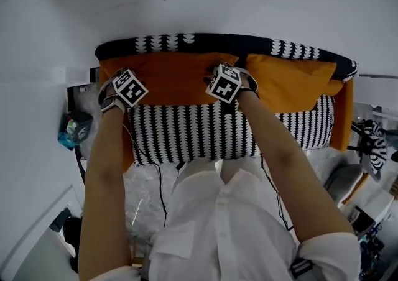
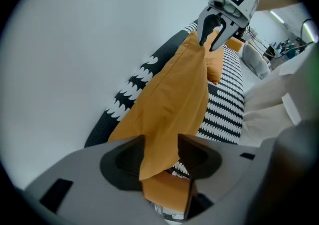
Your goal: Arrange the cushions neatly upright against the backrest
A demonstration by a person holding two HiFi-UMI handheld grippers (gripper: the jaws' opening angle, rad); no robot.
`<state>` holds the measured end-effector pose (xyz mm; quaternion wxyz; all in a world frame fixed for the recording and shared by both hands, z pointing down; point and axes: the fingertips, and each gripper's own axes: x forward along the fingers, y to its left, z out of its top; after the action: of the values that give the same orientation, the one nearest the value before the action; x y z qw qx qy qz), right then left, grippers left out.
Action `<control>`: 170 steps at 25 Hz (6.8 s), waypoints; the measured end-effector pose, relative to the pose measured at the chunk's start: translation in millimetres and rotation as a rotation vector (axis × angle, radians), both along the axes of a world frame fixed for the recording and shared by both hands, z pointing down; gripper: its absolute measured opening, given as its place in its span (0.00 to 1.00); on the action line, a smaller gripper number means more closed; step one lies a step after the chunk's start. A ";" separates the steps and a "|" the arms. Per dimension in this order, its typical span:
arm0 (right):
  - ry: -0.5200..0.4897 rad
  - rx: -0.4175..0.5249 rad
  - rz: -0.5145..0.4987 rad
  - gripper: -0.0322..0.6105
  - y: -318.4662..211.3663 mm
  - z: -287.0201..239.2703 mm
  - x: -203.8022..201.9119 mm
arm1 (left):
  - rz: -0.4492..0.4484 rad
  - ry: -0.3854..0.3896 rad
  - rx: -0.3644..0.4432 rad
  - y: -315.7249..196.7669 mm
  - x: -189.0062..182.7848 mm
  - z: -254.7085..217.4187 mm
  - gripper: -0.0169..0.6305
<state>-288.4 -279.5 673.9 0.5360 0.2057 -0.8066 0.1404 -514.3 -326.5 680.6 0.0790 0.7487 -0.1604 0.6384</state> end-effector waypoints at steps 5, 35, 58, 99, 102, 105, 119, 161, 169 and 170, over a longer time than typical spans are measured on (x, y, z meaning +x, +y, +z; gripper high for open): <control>-0.150 0.044 0.183 0.23 0.7 -34.3 10.7 | -0.163 0.190 0.062 -4.9 20.1 -34.3 0.35; -0.601 0.145 0.766 0.12 169.1 -95.4 321.6 | -0.533 0.991 -0.083 170.0 383.3 -112.8 0.05; 0.197 0.027 -0.036 0.49 88.5 15.1 575.9 | 0.258 0.231 -0.026 86.3 579.4 22.8 0.42; 0.208 -0.077 -0.110 0.08 112.0 13.9 486.1 | 0.254 0.089 -0.137 100.0 485.4 -14.9 0.06; 0.239 -0.096 -0.102 0.08 114.2 24.2 487.3 | 0.262 0.078 -0.146 99.5 485.9 -4.4 0.06; 0.240 -0.116 -0.106 0.08 117.6 27.2 489.1 | 0.275 0.071 -0.153 100.1 486.8 -0.7 0.06; 0.232 -0.084 0.025 0.19 101.6 13.8 495.0 | 0.161 0.220 -0.134 96.0 491.9 -8.5 0.19; -0.955 0.553 0.845 0.06 158.0 -291.0 511.1 | -0.590 1.202 0.531 176.4 403.9 -344.8 0.05; -0.957 0.578 0.806 0.06 179.3 -306.9 498.1 | -0.642 1.170 0.573 216.9 375.6 -342.9 0.05; -0.958 0.585 0.804 0.06 183.3 -310.2 495.3 | -0.640 1.175 0.578 219.4 371.5 -343.8 0.05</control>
<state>206.9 -96.1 363.7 -0.0507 0.5404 -0.8203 0.1804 -142.8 -107.1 336.8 0.1342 0.8752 -0.4647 0.0090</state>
